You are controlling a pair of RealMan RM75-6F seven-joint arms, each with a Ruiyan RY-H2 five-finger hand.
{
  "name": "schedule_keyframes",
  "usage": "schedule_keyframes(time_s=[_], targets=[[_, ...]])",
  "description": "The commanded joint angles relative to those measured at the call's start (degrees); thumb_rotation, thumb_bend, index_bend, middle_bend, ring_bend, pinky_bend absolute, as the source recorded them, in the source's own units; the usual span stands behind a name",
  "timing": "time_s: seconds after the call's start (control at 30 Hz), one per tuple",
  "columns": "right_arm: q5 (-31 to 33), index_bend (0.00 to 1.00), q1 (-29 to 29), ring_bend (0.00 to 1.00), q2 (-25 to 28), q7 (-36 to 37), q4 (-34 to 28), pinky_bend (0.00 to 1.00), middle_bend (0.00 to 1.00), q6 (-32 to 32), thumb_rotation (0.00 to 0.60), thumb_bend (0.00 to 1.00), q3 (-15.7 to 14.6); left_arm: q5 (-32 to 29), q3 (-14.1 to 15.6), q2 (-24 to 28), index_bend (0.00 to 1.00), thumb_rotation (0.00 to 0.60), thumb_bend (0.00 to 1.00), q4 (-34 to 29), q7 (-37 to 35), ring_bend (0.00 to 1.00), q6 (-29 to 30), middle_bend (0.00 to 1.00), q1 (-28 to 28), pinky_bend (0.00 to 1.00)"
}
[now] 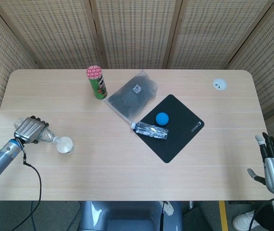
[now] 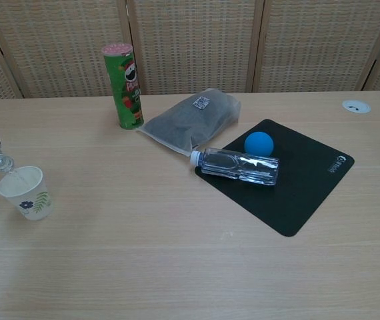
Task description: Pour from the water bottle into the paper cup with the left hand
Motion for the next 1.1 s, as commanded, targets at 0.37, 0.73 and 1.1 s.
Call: schedule_keyframes(time_s=[0.37,0.73,1.1], targets=[[-0.1,0.0,-0.1,0.0,0.0,-0.1,0.0,0.0,0.0,0.1,0.6,0.0,0.0,-0.7,-0.4,0.6,0.7,0.6,0.61,-1.1,-0.5,0.37,1.2,0.54,0.5,0.41],[-0.1,0.0,0.0,0.0,-0.1,-0.6,-0.1,0.0,0.0,-0.1,0.6,0.0,-0.1,-0.5,-0.2,0.1,0.7,0.6,0.61,2.3,-14.3,0.37,4.8,0.54,2.0,0.41],[-0.1,0.0,0.0,0.0,-0.4,-1.2,-0.1,0.0,0.0,-0.2,0.6,0.0,-0.1,-1.6,-1.3,0.1,0.7,0.6,0.61,3.1,-33.7,0.37,6.5,0.54,2.2,0.41]])
